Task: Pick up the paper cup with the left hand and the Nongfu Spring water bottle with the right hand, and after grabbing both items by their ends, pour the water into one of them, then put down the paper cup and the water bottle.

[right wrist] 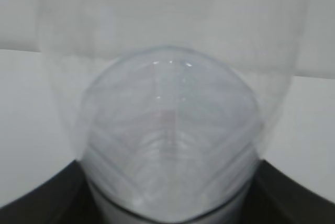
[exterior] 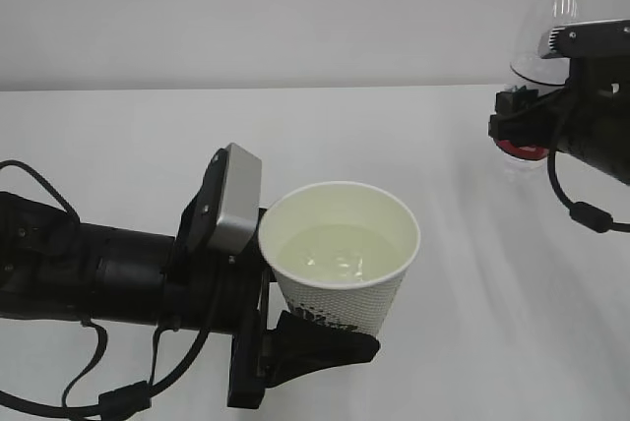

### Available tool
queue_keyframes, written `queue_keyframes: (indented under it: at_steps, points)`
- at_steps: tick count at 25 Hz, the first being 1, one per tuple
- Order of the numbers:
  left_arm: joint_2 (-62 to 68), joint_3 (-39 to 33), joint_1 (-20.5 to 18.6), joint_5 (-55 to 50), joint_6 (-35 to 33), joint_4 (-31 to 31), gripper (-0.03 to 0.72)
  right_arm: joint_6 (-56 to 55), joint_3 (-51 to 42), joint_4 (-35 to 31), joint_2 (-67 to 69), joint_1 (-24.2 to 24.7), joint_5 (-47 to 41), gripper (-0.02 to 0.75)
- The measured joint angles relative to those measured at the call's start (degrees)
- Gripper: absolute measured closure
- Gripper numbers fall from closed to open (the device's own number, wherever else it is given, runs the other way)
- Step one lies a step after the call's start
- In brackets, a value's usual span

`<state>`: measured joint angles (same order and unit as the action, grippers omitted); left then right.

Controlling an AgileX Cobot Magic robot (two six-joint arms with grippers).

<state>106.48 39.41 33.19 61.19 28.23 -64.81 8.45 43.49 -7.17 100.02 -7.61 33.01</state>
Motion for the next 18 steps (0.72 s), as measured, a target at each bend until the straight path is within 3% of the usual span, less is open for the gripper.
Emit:
queue_keyframes:
  at_steps: [8, 18]
  points:
    - [0.0, 0.0, 0.0, 0.0, 0.0, 0.3, 0.162, 0.0, 0.5, 0.4, 3.1, 0.0, 2.9, 0.27]
    - [0.0, 0.0, 0.0, 0.0, 0.0, 6.9, 0.162, 0.0, 0.5, 0.6, 3.1, 0.0, 3.6, 0.27]
